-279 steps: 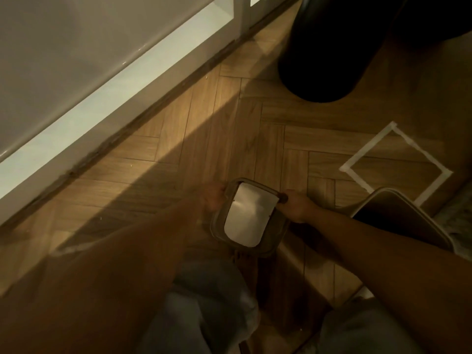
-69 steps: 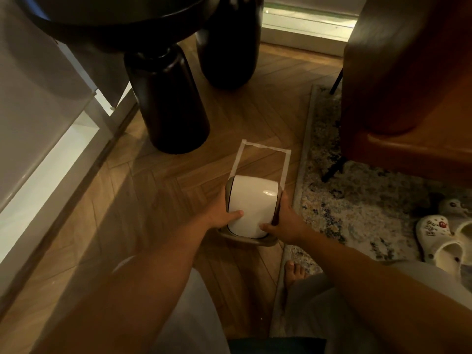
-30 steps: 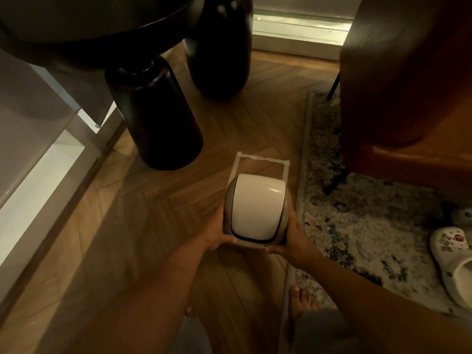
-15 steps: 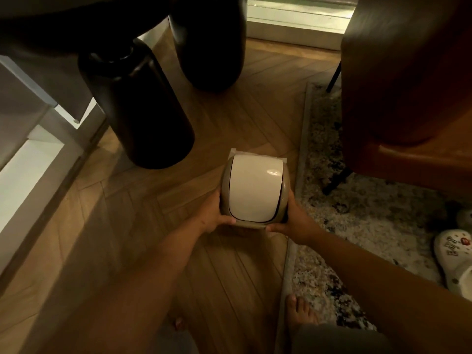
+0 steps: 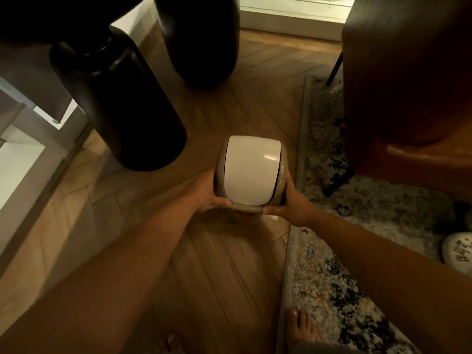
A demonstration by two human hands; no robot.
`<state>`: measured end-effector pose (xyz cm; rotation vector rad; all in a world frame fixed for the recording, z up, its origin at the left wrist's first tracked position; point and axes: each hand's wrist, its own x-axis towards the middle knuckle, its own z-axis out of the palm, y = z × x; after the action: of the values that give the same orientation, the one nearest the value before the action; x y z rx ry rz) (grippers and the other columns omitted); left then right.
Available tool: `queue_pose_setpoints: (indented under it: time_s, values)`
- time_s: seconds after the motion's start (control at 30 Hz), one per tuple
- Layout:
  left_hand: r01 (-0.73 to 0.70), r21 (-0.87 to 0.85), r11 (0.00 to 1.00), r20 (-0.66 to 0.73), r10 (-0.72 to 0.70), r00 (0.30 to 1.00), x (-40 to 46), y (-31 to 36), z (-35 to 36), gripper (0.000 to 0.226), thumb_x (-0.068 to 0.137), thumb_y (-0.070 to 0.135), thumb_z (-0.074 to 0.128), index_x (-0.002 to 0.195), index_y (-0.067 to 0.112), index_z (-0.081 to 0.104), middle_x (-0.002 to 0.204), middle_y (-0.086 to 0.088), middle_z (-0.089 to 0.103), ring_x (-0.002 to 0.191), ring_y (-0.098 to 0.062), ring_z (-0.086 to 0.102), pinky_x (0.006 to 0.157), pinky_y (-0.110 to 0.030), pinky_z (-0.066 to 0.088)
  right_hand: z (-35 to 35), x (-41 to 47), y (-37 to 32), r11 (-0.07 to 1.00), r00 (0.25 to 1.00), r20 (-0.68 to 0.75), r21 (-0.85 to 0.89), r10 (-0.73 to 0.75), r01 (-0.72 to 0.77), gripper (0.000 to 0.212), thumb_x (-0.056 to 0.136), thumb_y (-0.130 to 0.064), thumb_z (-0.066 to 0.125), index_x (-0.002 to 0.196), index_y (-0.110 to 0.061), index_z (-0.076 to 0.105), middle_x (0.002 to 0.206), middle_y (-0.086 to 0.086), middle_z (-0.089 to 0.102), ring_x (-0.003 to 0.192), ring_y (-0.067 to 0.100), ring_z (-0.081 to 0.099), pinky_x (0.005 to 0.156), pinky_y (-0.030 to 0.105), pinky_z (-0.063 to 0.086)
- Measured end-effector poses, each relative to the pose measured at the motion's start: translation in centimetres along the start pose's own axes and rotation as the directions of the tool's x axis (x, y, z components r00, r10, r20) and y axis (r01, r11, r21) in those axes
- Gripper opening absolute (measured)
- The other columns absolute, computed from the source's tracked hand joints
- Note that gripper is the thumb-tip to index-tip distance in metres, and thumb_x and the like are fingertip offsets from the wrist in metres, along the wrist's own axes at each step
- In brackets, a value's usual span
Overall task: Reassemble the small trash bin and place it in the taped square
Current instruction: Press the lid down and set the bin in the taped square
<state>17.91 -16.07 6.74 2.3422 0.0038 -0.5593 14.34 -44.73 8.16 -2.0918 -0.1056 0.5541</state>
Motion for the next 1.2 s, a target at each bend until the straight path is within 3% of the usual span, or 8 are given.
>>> queue_pose_setpoints:
  time_s: [0.13,0.23,0.33,0.6,0.9,0.97,1.07,1.2]
  values:
    - [-0.008,-0.046,0.999,-0.018,0.007,1.0,2.3,0.5,-0.7,0.12,0.052,0.039,0.095,0.15,0.03,0.027,0.152,0.001,0.043,0.14,-0.024,0.039,0.113,-0.048,0.037,-0.9,2.5,0.0,1.0,1.0,-0.008,0.012,-0.012,0.012,0.14,0.071,-0.029,0.092,0.16,-0.032,-0.016,0.16,-0.002,0.037,0.147,0.019,0.037,0.117,0.049,0.038]
    - [-0.038,-0.103,0.994,-0.017,0.037,0.999,3.8,0.6,-1.5,0.12,0.052,0.037,0.096,0.149,0.033,0.025,0.153,0.003,0.041,0.142,-0.021,0.036,0.113,-0.047,0.036,-1.7,4.4,0.0,0.999,0.999,0.003,0.01,-0.032,0.032,0.139,0.073,-0.023,0.091,0.16,-0.032,-0.017,0.156,-0.01,0.038,0.142,0.007,0.038,0.116,0.039,0.04]
    - [-0.08,-0.059,0.995,-0.018,0.079,0.997,5.2,0.8,-2.5,0.122,0.049,0.05,0.091,0.148,0.038,0.022,0.153,0.005,0.038,0.141,-0.019,0.035,0.114,-0.045,0.035,-2.4,6.1,0.0,0.998,0.998,-0.002,-0.021,-0.058,0.058,0.138,0.074,-0.027,0.091,0.16,-0.028,-0.018,0.157,-0.005,0.038,0.142,0.011,0.038,0.113,0.033,0.039]
    - [-0.197,0.035,0.98,-0.023,0.198,0.98,9.7,2.5,-4.6,0.125,0.05,0.059,0.087,0.152,0.03,0.02,0.157,0.002,0.033,0.144,-0.019,0.03,0.116,-0.045,0.031,-4.8,10.0,-0.3,0.991,0.99,-0.066,-0.069,-0.121,0.116,0.136,0.075,-0.03,0.089,0.16,-0.027,-0.016,0.161,0.001,0.038,0.146,0.019,0.038,0.116,0.047,0.04]
    - [-0.144,-0.025,0.989,-0.012,0.144,0.989,14.6,4.5,-4.9,0.113,0.059,0.035,0.094,0.151,0.023,0.029,0.15,0.0,0.045,0.137,-0.019,0.041,0.101,-0.025,0.034,-7.8,13.6,0.4,0.997,0.995,-0.076,0.037,-0.065,0.068,0.132,0.076,-0.008,0.088,0.162,-0.02,-0.011,0.163,0.003,0.032,0.149,0.018,0.034,0.117,0.051,0.038]
    - [-0.13,0.004,0.992,0.028,0.13,0.991,15.6,5.3,-5.4,0.114,0.06,0.035,0.093,0.152,0.023,0.027,0.153,-0.001,0.042,0.14,-0.021,0.038,0.104,-0.026,0.031,-8.5,14.4,0.1,0.997,0.998,-0.051,0.054,-0.044,0.047,0.132,0.076,-0.008,0.088,0.161,-0.023,-0.011,0.162,0.004,0.035,0.146,0.022,0.039,0.11,0.055,0.045]
    - [-0.102,0.027,0.994,0.073,0.1,0.992,16.5,6.2,-5.8,0.117,0.061,0.034,0.093,0.154,0.024,0.023,0.156,-0.001,0.037,0.143,-0.022,0.034,0.107,-0.029,0.028,-9.1,15.0,-0.4,0.998,0.999,-0.026,0.057,0.031,-0.029,0.133,0.077,-0.015,0.087,0.16,-0.033,-0.015,0.159,0.004,0.039,0.136,0.029,0.051,0.086,0.056,0.06]
    - [-0.082,0.04,0.996,0.08,0.079,0.994,16.4,6.2,-5.8,0.118,0.064,0.031,0.092,0.155,0.021,0.019,0.157,-0.003,0.036,0.143,-0.022,0.034,0.106,-0.027,0.029,-8.7,14.7,-0.2,0.996,0.997,-0.022,0.061,0.073,-0.071,0.132,0.08,-0.018,0.086,0.159,-0.038,-0.018,0.157,0.004,0.041,0.113,0.024,0.064,0.053,0.027,0.059]
